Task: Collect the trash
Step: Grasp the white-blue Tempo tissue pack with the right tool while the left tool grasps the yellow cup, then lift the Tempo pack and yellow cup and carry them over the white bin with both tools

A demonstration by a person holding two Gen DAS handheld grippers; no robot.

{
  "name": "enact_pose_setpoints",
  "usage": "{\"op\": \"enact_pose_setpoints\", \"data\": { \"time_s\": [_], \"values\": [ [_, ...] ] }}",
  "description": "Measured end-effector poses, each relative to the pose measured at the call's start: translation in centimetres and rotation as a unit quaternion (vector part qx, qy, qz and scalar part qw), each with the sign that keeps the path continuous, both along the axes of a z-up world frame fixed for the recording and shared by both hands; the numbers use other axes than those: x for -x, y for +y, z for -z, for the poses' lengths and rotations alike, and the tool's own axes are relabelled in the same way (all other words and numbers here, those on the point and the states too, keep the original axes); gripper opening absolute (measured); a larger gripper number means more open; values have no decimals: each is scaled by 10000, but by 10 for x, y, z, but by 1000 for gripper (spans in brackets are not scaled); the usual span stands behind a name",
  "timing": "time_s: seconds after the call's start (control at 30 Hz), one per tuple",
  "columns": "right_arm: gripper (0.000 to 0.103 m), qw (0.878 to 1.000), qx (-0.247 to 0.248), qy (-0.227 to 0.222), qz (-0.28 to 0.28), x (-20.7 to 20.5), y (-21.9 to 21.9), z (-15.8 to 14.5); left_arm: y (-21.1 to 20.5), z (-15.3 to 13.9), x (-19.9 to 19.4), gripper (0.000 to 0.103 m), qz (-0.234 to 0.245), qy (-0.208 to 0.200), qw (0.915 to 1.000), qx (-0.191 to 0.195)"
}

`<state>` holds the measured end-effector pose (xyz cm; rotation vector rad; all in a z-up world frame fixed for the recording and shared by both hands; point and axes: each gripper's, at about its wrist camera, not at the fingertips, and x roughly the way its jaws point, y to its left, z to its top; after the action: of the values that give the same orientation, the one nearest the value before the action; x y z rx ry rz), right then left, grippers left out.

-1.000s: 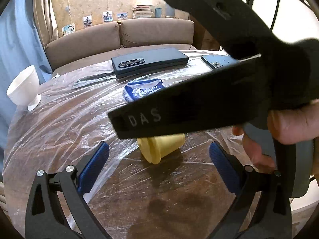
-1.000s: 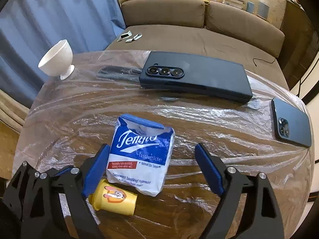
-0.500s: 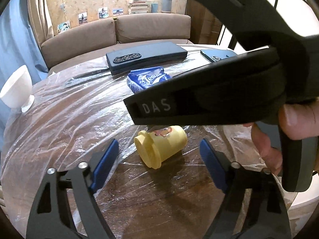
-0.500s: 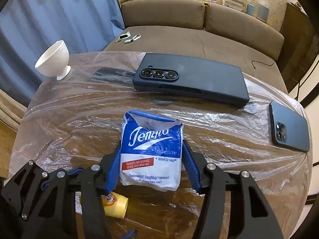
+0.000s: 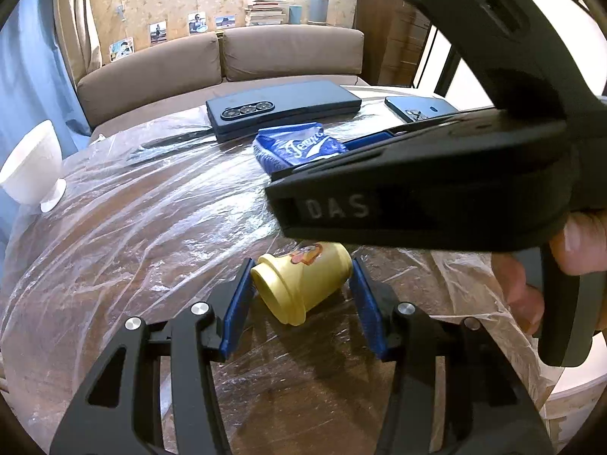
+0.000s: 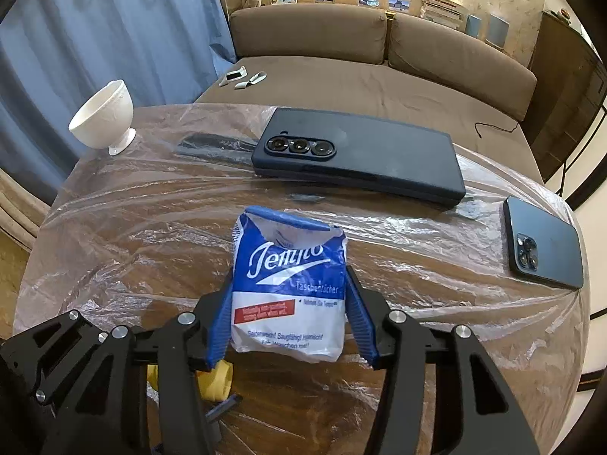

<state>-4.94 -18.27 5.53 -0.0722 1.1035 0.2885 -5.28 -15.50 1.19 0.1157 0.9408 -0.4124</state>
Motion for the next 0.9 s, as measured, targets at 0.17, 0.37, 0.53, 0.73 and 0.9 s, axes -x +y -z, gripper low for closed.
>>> {"op": "enact_pose_setpoints", "data": {
  "time_s": [0.17,0.37,0.53,0.73,0.9],
  "values": [
    [51,10000,-36,-39,67,6,-6,-2,3,0,6,52,-30,-3,10000,-32],
    [50,9997,-182,-37,144,18,-15,-5,9,0,15,52,-64,5,10000,-2],
    [50,9994,-265,-75,216,32,-20,-8,15,-1,17,52,-59,-13,10000,3],
    [49,9990,-350,-135,254,53,-23,-14,19,-7,22,52,-65,-95,9999,45],
    [49,9988,-407,-153,238,73,-21,-18,23,-13,30,52,-88,-141,9998,70]
  ]
}}
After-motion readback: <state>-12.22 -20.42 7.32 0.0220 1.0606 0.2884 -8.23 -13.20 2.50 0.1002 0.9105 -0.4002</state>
